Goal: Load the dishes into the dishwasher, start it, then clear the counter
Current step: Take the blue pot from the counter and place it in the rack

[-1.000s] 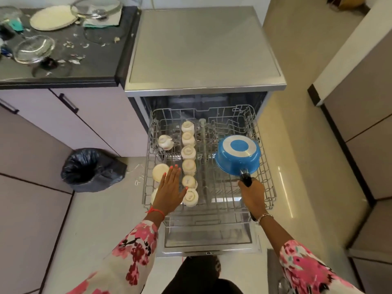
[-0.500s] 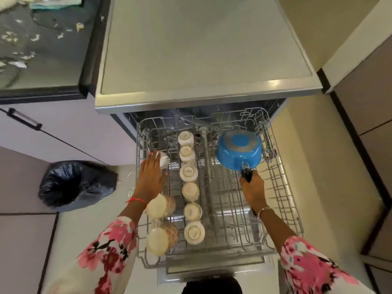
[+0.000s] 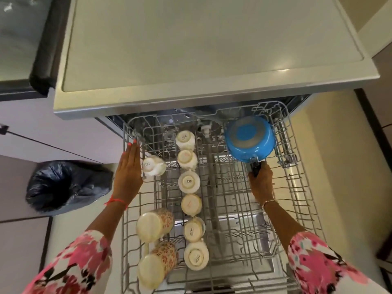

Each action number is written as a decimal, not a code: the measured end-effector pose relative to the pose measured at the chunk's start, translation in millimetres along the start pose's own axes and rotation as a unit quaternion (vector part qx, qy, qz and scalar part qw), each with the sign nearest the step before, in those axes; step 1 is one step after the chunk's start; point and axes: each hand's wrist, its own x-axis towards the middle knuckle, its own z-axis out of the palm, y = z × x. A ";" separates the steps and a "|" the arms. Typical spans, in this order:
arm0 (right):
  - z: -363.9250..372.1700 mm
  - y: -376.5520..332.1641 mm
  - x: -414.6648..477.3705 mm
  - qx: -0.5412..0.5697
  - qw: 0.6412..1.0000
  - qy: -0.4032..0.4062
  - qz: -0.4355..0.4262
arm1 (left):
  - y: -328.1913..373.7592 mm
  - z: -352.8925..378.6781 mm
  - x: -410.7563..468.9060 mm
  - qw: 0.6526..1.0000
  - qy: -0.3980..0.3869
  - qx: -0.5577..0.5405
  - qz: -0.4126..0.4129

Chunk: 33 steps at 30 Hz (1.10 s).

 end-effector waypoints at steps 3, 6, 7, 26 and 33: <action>3.7 5.7 1.2 -0.027 0.999 -0.028 0.038 | 1.0 1.0 -0.9 1.000 0.001 0.003 -0.003; 6.6 6.6 2.4 -0.075 0.994 -0.059 0.059 | 1.9 1.0 -0.7 1.000 0.003 0.005 -0.006; 7.2 6.4 3.2 -0.086 0.993 -0.062 0.057 | 2.8 0.9 -0.6 1.000 0.004 0.006 -0.008; -11.7 17.3 0.3 -0.111 0.992 -0.060 0.020 | 5.5 -1.7 -4.9 1.000 -0.002 0.003 -0.016; -18.0 26.6 1.9 -0.098 0.989 -0.103 0.028 | 5.2 -1.0 -5.0 1.000 -0.006 0.017 -0.016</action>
